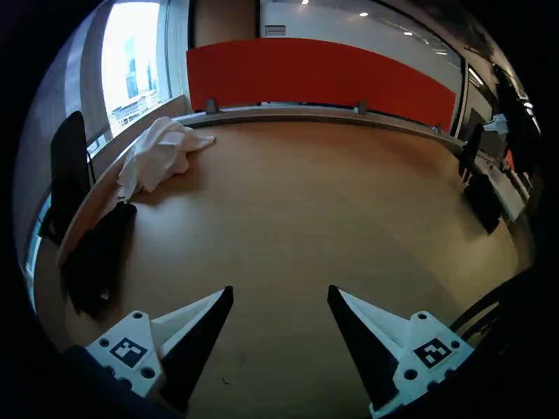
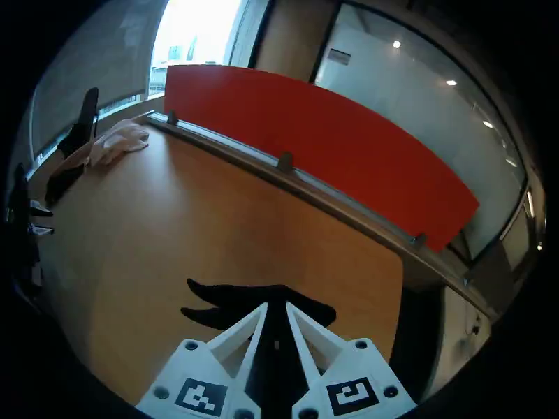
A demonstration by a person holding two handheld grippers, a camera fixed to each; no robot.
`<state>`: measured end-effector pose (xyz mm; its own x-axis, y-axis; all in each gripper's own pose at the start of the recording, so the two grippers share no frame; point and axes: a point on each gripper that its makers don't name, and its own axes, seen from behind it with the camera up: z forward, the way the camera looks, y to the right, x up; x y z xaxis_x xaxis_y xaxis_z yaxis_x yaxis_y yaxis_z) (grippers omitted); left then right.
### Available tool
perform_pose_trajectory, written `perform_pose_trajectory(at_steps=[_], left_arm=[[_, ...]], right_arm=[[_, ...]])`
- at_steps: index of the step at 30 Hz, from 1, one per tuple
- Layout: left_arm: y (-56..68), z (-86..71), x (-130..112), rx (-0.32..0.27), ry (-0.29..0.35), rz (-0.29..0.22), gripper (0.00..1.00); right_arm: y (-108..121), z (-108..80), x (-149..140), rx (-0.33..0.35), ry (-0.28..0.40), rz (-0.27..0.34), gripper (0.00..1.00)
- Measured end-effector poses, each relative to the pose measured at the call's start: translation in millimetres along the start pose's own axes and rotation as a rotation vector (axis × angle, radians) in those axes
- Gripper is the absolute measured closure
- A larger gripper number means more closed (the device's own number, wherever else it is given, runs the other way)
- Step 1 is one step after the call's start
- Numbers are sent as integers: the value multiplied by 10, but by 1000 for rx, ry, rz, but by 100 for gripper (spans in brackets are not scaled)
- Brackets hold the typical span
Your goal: Fold towel
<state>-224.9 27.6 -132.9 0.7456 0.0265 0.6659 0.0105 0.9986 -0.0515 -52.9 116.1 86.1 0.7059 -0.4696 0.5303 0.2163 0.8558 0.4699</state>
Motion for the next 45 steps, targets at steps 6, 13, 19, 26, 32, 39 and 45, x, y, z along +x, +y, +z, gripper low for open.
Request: perform_pose_trajectory(at_steps=[6,13,19,26,32,39,45], left_arm=[[19,1,20,-1,2,5,0],[24,-4,39,-1,2,7,0],[18,-1,44,-3,0,9,0],[25,-5,47,-8,-1,14,0],[26,-13,46,-11,0,17,0],[19,-31,30,-13,-1,20,0],[7,-38,24,-14,-1,22,0]], right_arm=[[145,-28,-86,-15,-17,15,97],[245,-98,-207,-31,-34,29,97],[298,-187,-341,-44,-46,43,97],[324,-333,-533,-58,-58,67,97],[285,-462,-755,-65,-76,79,97],[211,-572,-1098,-78,-114,96,97],[190,-645,-1394,-94,-153,118,97]])
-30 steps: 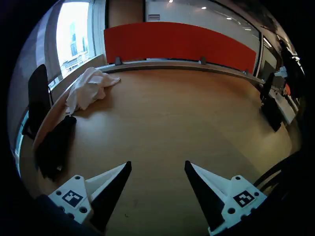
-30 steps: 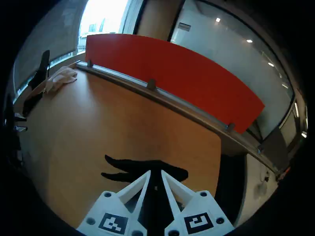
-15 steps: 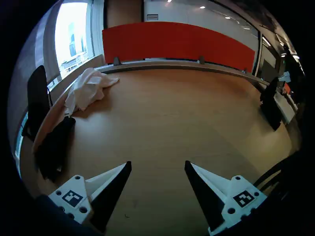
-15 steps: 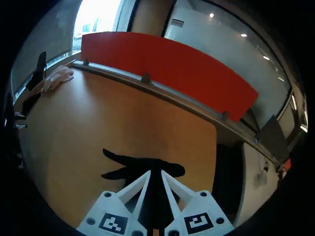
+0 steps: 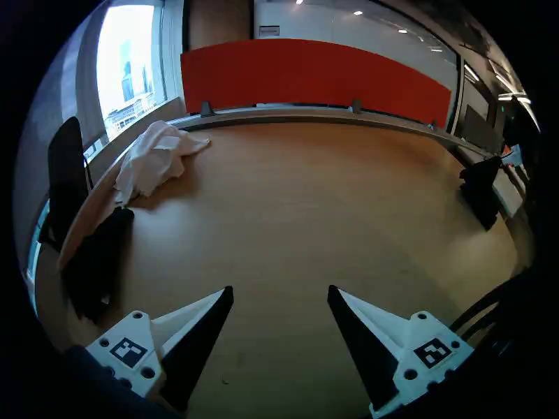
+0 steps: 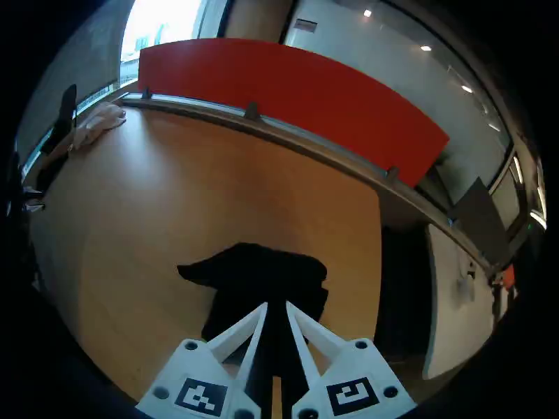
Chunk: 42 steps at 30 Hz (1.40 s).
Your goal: Fold towel
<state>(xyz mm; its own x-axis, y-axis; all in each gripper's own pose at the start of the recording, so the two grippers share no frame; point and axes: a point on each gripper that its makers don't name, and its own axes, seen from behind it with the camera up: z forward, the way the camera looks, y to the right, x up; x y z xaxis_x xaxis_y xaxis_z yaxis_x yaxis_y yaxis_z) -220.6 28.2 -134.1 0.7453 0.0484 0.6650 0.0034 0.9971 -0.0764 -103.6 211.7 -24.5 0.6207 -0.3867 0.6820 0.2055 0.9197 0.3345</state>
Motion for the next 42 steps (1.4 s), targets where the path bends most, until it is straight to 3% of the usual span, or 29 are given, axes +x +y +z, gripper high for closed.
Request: perform_pose_trajectory(at_steps=[11,27,42], left_arm=[[-3,-3,18,-3,4,13,0],[-38,-44,4,4,3,19,0],[-29,-63,4,9,1,25,0]], right_arm=[[42,-36,-308,-20,-41,38,97],[102,67,-867,-30,-148,108,97],[208,148,-1170,-45,-215,135,97]])
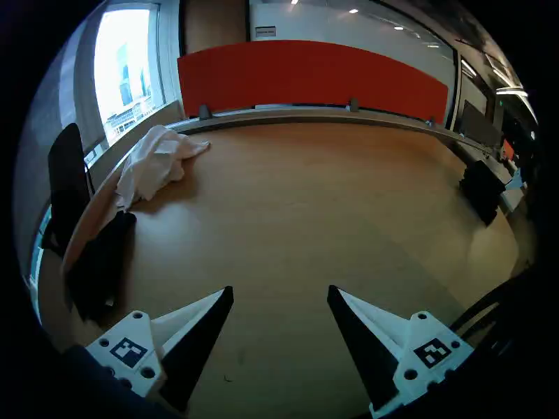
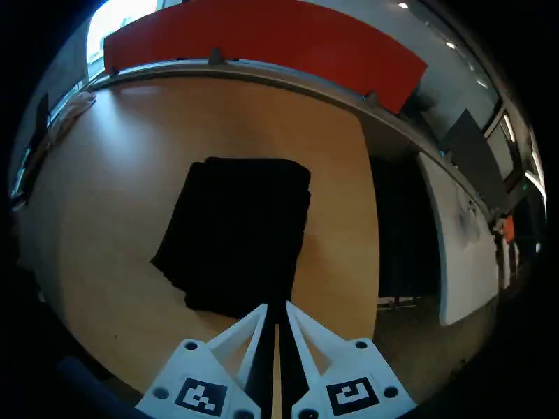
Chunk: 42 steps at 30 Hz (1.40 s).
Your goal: Fold towel
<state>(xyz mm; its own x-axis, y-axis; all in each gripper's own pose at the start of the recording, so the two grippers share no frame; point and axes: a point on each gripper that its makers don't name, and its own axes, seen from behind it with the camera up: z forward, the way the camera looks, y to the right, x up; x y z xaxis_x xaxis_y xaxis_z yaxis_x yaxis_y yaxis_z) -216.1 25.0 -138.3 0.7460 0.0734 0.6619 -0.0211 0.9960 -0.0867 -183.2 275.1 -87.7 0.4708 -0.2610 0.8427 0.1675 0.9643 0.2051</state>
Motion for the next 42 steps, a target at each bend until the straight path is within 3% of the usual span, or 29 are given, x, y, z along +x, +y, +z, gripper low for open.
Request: perform_pose_trajectory(at_steps=[14,34,38,42], left_arm=[[-15,2,-1,3,-4,6,0],[-27,-10,-14,7,-10,14,0],[-23,-9,-10,6,-8,14,0],[-15,-9,-8,7,-7,13,0]], right_arm=[[-19,160,-217,-3,-50,33,97],[68,342,-271,-55,-73,78,94],[64,326,-275,-58,-64,88,86],[47,294,-289,-59,-55,90,63]])
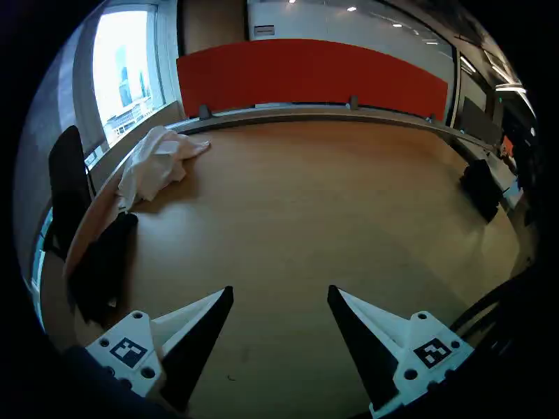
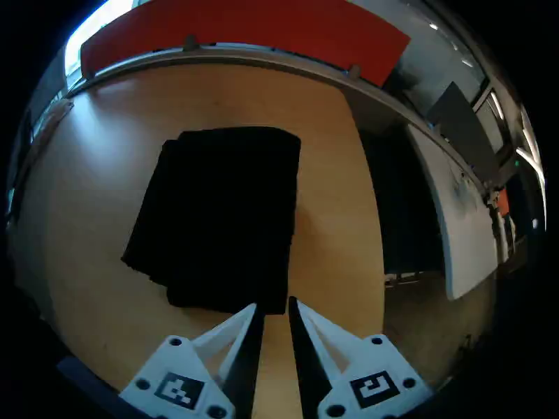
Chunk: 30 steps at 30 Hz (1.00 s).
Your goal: Fold towel
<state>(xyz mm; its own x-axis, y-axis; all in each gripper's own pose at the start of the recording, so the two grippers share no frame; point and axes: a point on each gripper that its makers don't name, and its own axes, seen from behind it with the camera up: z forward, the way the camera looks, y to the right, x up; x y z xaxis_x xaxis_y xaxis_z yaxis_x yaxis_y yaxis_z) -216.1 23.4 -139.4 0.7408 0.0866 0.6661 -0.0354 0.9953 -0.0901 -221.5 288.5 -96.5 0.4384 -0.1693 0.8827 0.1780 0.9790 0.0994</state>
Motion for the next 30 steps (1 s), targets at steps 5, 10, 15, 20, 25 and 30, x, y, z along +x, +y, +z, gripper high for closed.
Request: perform_pose_trajectory(at_steps=[5,10,15,20,25,30], left_arm=[[6,-2,2,-1,2,0,0],[11,-2,10,-3,5,-3,0],[13,-3,23,-5,9,-5,0],[7,-1,32,-4,12,-12,0],[-2,-2,35,-3,15,-25,0],[6,1,26,-1,15,-34,0]], right_arm=[[-35,-40,7,5,26,12,19],[-50,-74,44,-1,55,35,0],[-71,-102,84,-1,75,55,0],[-96,-135,147,2,102,75,0],[-143,-181,237,3,148,106,0],[-193,-228,326,0,195,135,0]])
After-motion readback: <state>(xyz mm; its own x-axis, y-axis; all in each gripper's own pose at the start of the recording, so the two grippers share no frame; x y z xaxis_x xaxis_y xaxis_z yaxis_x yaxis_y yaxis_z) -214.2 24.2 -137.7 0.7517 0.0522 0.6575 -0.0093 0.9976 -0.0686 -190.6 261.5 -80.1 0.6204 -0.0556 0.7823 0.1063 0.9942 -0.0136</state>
